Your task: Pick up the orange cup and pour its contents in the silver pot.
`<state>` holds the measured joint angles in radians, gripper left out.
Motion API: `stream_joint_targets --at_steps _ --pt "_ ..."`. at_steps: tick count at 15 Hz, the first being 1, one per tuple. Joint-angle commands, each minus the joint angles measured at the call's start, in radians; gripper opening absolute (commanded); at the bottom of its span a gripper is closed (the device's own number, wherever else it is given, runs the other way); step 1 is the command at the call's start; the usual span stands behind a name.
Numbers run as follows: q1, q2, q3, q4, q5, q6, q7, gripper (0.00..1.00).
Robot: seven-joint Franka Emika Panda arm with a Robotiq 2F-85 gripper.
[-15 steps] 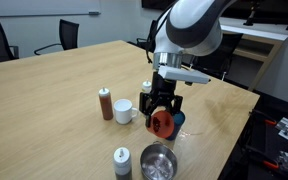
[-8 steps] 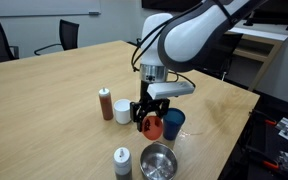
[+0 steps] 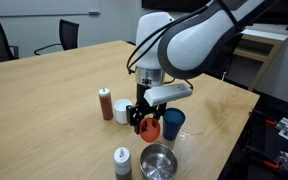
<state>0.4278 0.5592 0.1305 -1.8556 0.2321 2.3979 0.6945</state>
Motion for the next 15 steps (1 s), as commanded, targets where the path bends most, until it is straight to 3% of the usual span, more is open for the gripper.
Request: stream_joint_targets --at_steps 1,8,15 --pt "0.013 -0.012 0.009 -0.008 -0.02 0.006 0.043 0.49" --pt "0.07 -0.014 -0.013 -0.016 -0.104 0.023 0.198 0.49" --pt "0.119 -0.014 -0.039 -0.024 -0.262 0.015 0.407 0.49"
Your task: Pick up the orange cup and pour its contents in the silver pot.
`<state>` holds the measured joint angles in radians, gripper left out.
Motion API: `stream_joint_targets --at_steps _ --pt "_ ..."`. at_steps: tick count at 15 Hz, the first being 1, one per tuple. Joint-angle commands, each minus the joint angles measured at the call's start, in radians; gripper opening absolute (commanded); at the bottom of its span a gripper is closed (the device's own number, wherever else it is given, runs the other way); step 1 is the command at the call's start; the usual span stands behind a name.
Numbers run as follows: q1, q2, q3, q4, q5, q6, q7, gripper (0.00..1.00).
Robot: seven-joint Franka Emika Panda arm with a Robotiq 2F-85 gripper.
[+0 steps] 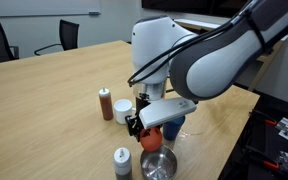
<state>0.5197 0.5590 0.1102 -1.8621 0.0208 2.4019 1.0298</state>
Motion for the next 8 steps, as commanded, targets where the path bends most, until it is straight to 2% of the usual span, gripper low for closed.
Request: stream_joint_targets --at_steps 1,8 --pt "0.032 -0.013 -0.018 -0.017 -0.067 0.008 0.097 0.49" --pt "0.057 -0.018 -0.039 -0.04 -0.146 0.02 0.301 0.49"
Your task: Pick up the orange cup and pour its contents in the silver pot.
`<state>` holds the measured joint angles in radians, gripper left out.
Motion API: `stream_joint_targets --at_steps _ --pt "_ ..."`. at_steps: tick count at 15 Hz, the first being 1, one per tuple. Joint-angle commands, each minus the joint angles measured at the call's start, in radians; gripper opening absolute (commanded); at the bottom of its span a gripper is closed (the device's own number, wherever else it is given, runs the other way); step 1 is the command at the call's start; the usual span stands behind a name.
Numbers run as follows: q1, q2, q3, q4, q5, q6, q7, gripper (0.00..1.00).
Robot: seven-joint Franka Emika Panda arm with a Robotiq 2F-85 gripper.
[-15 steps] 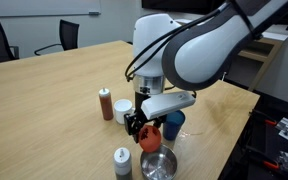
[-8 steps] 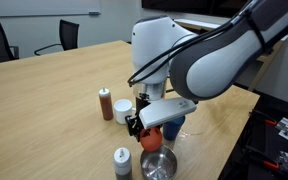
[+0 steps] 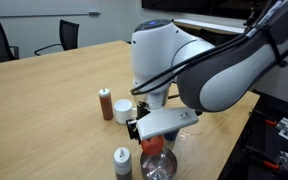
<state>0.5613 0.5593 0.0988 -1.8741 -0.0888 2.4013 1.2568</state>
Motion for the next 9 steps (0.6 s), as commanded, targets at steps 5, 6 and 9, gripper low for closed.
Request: stream_joint_targets --at_steps 5,6,9 --pt "0.02 -0.021 -0.051 -0.039 -0.108 -0.015 0.176 0.49" --pt "0.021 -0.021 -0.051 -0.04 -0.116 -0.026 0.197 0.49" --pt "0.037 -0.023 -0.056 -0.041 -0.156 -0.052 0.271 0.49"
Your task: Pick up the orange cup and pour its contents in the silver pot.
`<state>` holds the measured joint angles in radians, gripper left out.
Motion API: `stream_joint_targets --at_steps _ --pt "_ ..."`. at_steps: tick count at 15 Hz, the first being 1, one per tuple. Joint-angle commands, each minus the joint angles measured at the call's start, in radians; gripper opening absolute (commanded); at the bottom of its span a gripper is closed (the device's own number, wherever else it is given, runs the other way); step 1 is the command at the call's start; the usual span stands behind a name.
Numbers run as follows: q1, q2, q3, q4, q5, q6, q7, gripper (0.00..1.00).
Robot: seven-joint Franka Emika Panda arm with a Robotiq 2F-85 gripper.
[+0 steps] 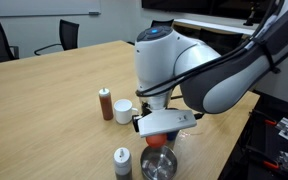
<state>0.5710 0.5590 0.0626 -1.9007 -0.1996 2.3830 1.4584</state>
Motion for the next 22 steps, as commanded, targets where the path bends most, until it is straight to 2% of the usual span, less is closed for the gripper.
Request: stream_joint_targets --at_steps 1,5,9,17,21,22 --pt "0.036 -0.023 -0.025 -0.011 -0.068 -0.048 0.098 0.49" --pt "0.068 -0.014 -0.031 0.019 -0.17 -0.121 0.182 0.49" --pt "0.079 0.004 -0.016 0.069 -0.22 -0.156 0.203 0.49" --pt "0.097 0.029 -0.004 0.127 -0.207 -0.186 0.194 0.49" --pt "0.066 0.025 0.028 0.105 -0.158 -0.109 0.152 0.49" --pt "0.091 0.032 0.006 0.113 -0.188 -0.142 0.185 0.74"
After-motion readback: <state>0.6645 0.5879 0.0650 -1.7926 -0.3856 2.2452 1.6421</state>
